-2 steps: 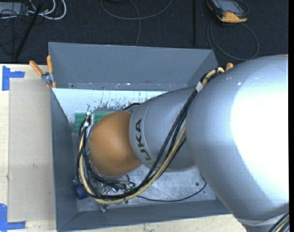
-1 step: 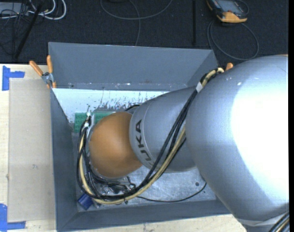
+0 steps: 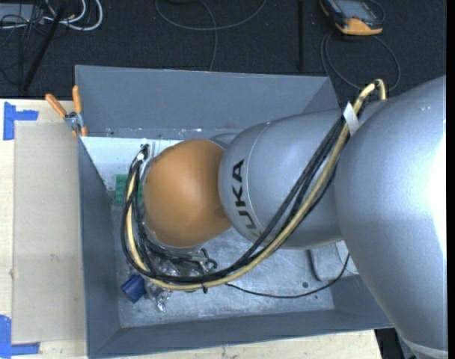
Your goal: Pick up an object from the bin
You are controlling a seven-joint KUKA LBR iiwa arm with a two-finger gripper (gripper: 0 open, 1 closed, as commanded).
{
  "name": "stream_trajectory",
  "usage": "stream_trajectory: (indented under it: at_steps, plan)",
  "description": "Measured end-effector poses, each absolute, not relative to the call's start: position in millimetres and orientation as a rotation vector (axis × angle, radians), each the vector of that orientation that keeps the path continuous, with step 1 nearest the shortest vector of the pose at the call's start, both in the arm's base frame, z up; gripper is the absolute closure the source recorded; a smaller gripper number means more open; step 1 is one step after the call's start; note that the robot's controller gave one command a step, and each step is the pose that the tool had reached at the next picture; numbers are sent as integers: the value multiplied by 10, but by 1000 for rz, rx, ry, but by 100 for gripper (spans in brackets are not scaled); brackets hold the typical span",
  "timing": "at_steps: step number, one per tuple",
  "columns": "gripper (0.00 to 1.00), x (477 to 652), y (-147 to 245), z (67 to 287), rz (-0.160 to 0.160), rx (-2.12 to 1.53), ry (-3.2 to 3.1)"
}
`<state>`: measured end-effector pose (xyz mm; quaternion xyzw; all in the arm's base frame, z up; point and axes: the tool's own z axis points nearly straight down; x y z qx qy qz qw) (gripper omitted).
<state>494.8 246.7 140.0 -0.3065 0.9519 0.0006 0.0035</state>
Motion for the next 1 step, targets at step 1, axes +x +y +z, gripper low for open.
stream_trajectory:
  at_steps: [1]
  plan:
    - [100,5055,2456,2496,2,-956,2983]
